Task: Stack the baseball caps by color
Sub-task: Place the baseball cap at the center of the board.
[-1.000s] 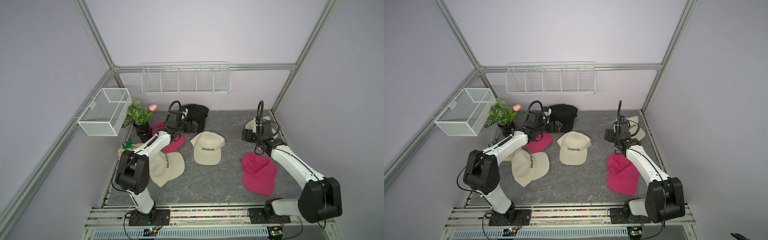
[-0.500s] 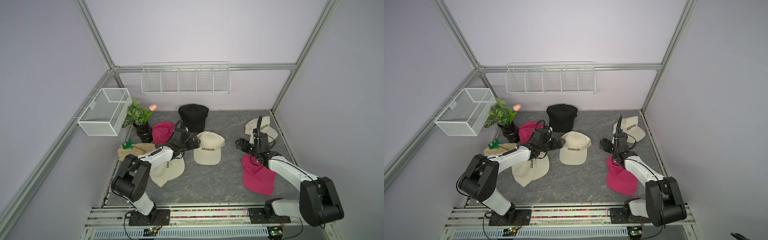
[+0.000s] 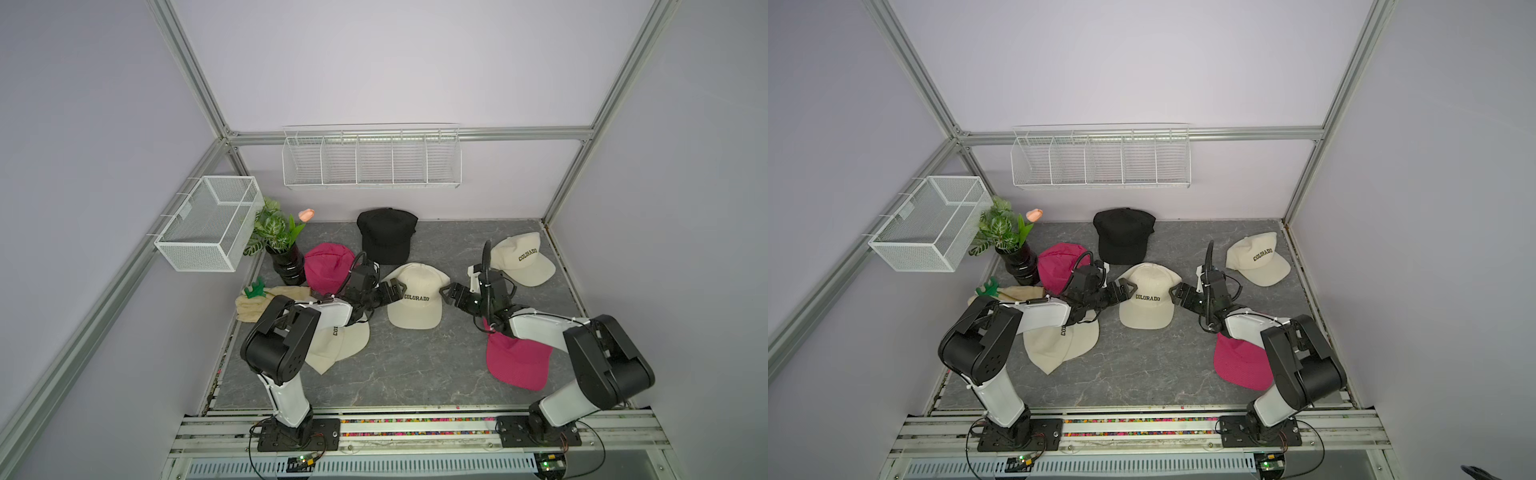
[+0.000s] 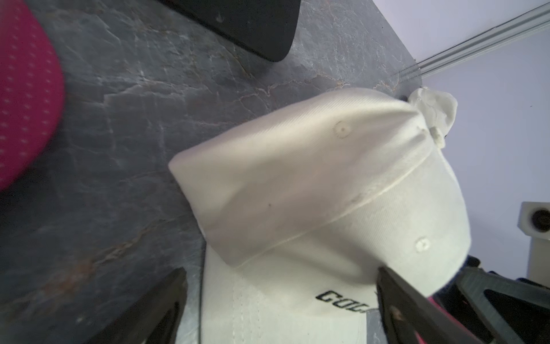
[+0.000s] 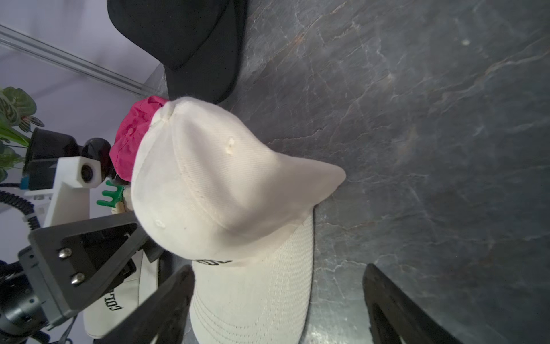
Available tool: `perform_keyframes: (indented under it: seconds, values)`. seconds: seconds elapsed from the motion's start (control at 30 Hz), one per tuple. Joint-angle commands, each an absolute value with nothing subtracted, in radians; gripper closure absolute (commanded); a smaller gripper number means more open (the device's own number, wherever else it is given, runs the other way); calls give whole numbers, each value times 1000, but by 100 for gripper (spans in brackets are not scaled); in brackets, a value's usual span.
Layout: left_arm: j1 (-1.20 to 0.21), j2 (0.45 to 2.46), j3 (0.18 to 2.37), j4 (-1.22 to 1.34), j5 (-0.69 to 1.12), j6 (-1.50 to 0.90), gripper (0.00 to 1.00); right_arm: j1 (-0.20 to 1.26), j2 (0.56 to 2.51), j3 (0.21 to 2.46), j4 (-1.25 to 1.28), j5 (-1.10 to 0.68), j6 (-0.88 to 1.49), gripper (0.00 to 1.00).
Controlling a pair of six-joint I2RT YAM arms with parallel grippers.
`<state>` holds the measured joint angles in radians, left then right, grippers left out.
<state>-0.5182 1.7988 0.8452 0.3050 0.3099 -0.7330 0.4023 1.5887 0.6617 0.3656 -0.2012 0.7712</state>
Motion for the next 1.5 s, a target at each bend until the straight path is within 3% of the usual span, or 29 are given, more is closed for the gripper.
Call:
perform_keyframes:
  seconds: [0.0, 0.57, 0.9, 1.3, 1.47]
  values:
    - [-528, 1846, 845, 390, 362, -804, 0, 427, 1626, 659, 476, -187, 850, 11]
    - [-525, 1923, 1003, 281, 318, -750, 0, 447, 1816, 827, 523, -165, 815, 11]
    - [-508, 1788, 1019, 97, 204, -673, 0, 441, 1705, 760, 507, -83, 823, 11]
    - [-508, 1582, 1071, -309, -149, -605, 0, 420, 1611, 722, 538, -173, 801, 11]
    - [-501, 1504, 1122, -586, -483, -665, 0, 436, 1611, 757, 530, -322, 757, 10]
